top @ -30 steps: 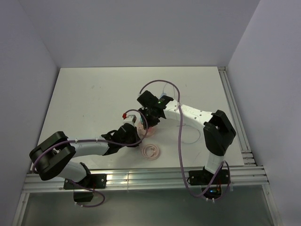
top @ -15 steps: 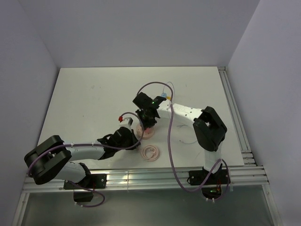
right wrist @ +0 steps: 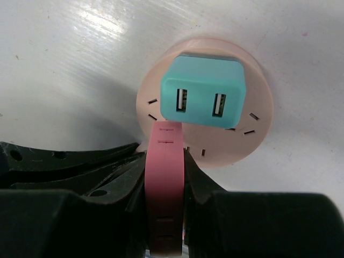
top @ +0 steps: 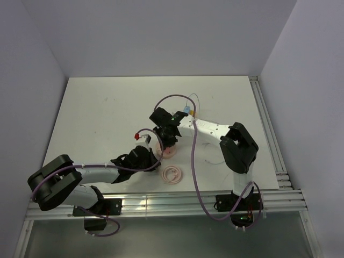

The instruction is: Insert the plug

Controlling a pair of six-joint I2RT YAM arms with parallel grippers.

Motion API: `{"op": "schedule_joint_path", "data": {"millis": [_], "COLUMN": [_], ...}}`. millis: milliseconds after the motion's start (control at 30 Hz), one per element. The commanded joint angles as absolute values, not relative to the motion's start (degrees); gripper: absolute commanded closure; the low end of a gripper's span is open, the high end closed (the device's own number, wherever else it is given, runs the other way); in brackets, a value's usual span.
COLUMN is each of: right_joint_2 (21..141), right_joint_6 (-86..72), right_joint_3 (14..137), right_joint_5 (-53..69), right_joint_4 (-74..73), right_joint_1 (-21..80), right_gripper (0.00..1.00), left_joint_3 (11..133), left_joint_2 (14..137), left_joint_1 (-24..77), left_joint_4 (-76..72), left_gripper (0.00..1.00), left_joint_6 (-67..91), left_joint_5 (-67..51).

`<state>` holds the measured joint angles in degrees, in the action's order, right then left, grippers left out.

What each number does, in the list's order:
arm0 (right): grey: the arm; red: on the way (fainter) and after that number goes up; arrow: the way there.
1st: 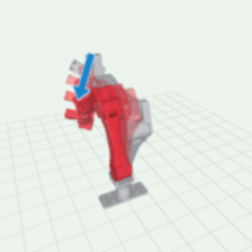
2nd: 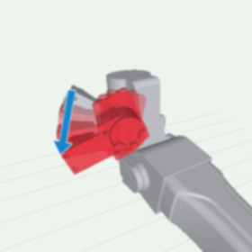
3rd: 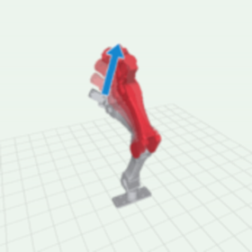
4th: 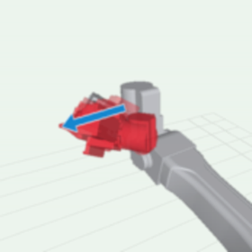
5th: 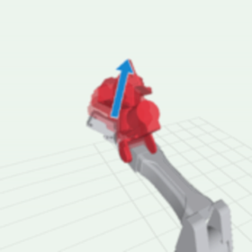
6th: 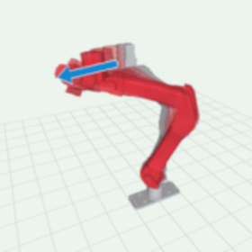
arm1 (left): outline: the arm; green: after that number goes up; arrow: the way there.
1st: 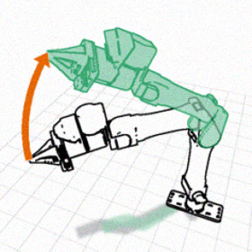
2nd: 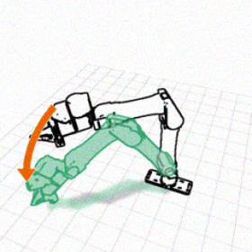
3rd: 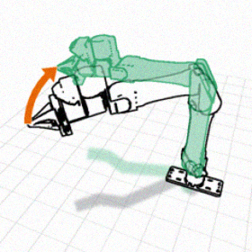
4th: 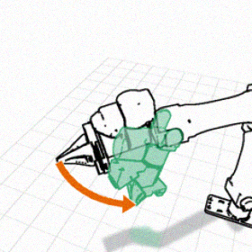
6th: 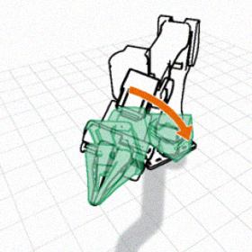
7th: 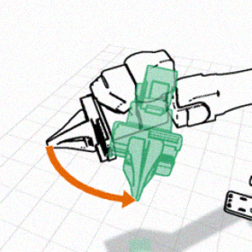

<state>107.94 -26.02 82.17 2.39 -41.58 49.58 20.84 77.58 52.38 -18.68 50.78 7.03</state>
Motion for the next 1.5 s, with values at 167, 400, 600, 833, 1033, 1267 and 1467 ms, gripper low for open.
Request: {"op": "schedule_joint_path", "data": {"millis": [167,400,600,833,1033,1267,1467], "right_joint_2": [104.3,99.8,98.7,100.5,100.9,102.7,104.7], "right_joint_6": [-29.3,-30.3,-29.4,-31.9,-35.0,-35.6,-34.5], "right_joint_3": [81.6,74.6,71.5,72.2,70.9,70.3,72.4], "right_joint_5": [-4.2,-6.2,-2.7,-2.3,-1.1,-0.3,-0.3], "right_joint_4": [-42.6,-41.0,-38.9,-38.4,-37.2,-35.9,-36.0], "right_joint_1": [49.7,46.5,44.9,44.6,44.4,44.4,44.3], "right_gripper": [1.00,1.00,1.00,1.00,1.00,1.00,1.00], "left_joint_3": [20.2,18.3,21.0,32.1,38.0,39.2,35.7], "left_joint_2": [76.2,68.0,60.3,65.7,75.8,83.6,84.1], "left_joint_1": [53.0,54.0,54.2,51.0,41.4,39.4,40.5], "left_joint_4": [-16.3,-14.9,-5.6,8.5,11.2,6.3,0.5], "left_gripper": [1.00,0.65,0.37,0.75,1.00,1.00,1.00], "left_joint_6": [56.5,59.7,59.6,62.9,61.2,60.0,61.5], "left_joint_5": [9.3,11.8,15.2,24.5,21.6,17.3,10.9]}}
